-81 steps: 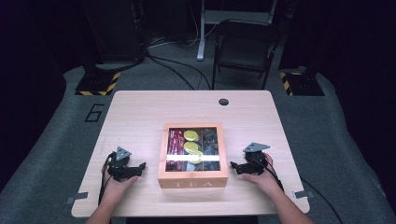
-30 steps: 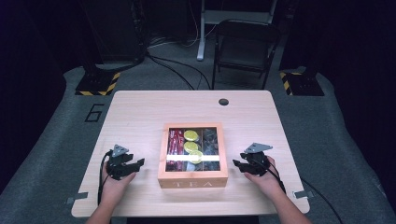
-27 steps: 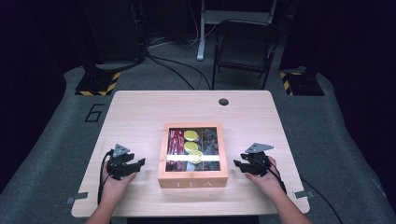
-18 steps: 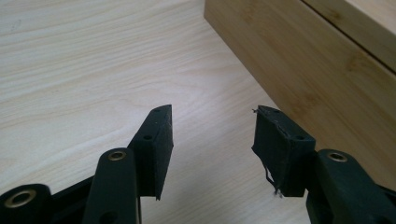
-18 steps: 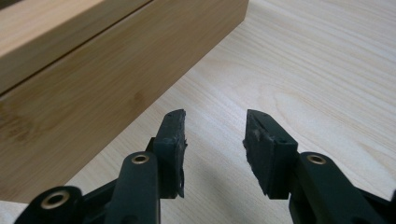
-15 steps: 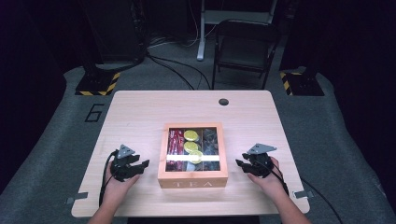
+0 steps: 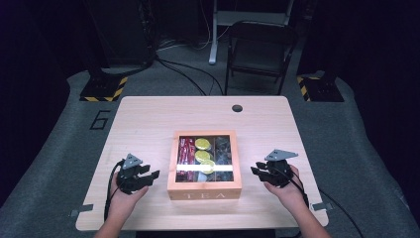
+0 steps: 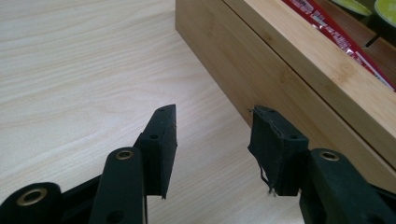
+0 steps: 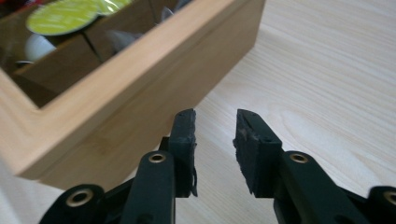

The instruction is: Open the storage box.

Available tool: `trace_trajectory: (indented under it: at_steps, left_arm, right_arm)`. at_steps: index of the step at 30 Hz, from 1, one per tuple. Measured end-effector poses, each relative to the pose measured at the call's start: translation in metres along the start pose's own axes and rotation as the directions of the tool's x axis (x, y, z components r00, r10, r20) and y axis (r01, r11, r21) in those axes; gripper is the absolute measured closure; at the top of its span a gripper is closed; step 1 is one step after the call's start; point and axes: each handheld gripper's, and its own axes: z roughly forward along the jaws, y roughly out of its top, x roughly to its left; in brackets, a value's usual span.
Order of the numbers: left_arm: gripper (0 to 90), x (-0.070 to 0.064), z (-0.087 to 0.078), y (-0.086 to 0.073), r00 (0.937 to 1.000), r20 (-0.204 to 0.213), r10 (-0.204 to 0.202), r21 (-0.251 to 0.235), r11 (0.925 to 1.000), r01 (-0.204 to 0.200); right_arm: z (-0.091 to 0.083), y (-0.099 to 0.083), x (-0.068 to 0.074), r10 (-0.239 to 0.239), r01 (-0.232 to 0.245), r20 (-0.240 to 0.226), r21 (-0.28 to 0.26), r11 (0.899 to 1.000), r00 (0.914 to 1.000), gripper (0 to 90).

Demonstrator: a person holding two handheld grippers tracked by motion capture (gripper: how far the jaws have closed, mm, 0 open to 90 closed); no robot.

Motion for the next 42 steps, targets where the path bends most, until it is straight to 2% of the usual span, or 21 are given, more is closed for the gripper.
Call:
trace_trajectory:
  at_steps: [3,6,13,16,17,18,20,27,32,34,36,42]
  left_arm:
    - [50.9,0.000,0.000,0.001,1.0000,0.001,-0.004,-0.004,1.0000,0.004]
    - [50.7,0.000,0.000,0.002,0.9998,0.008,-0.018,-0.008,0.9998,0.018]
    - [50.7,0.002,0.001,0.002,0.9997,0.006,-0.024,-0.009,0.9997,0.024]
    - [50.6,0.001,0.001,0.002,0.9997,0.009,-0.025,-0.006,0.9997,0.025]
    - [50.6,0.001,0.001,0.002,0.9997,0.009,-0.025,-0.006,0.9997,0.025]
    - [50.6,0.001,0.001,0.002,0.9996,0.009,-0.025,-0.006,0.9997,0.025]
    - [50.6,0.002,0.003,0.001,0.9997,0.005,-0.024,-0.005,0.9997,0.024]
    - [50.7,0.004,0.004,0.000,0.9996,0.005,-0.026,0.001,0.9997,0.026]
    - [50.7,0.005,0.005,0.000,0.9994,0.010,-0.033,0.008,0.9994,0.033]
    - [50.7,0.005,0.005,0.000,0.9992,0.011,-0.038,0.008,0.9993,0.037]
    - [50.6,0.005,0.006,0.000,0.9992,0.012,-0.039,0.008,0.9992,0.039]
    - [50.7,0.005,0.006,-0.001,0.9992,0.013,-0.038,0.009,0.9992,0.038]
  right_arm:
    - [-0.005,0.004,0.004,-0.014,0.014,-0.009,-0.004,1.000,0.9999,71.5]
    - [-0.018,0.011,0.012,-0.039,0.039,-0.035,-0.009,0.999,0.9986,77.6]
    - [-0.033,0.012,0.025,-0.040,0.037,-0.071,-0.036,0.999,0.9967,86.8]
    - [-0.038,0.009,0.035,-0.048,0.045,-0.108,-0.030,0.999,0.9930,89.3]
    - [-0.038,0.009,0.035,-0.048,0.045,-0.108,-0.030,0.999,0.9930,89.3]
    - [-0.039,0.006,0.040,-0.069,0.068,-0.117,-0.016,0.998,0.9908,89.6]
    - [-0.038,0.003,0.044,-0.071,0.071,-0.123,-0.006,0.997,0.9899,89.8]
    - [-0.036,-0.008,0.048,-0.065,0.065,-0.147,-0.008,0.998,0.9870,90.0]
    - [-0.027,-0.019,0.053,-0.062,0.068,-0.160,0.028,0.997,0.9852,89.9]
    - [-0.026,-0.021,0.054,-0.066,0.072,-0.163,0.031,0.997,0.9843,89.9]
    - [-0.024,-0.022,0.056,-0.089,0.099,-0.169,0.048,0.994,0.9815,89.8]
    - [-0.020,-0.023,0.058,-0.097,0.107,-0.172,0.053,0.993,0.9804,89.7]
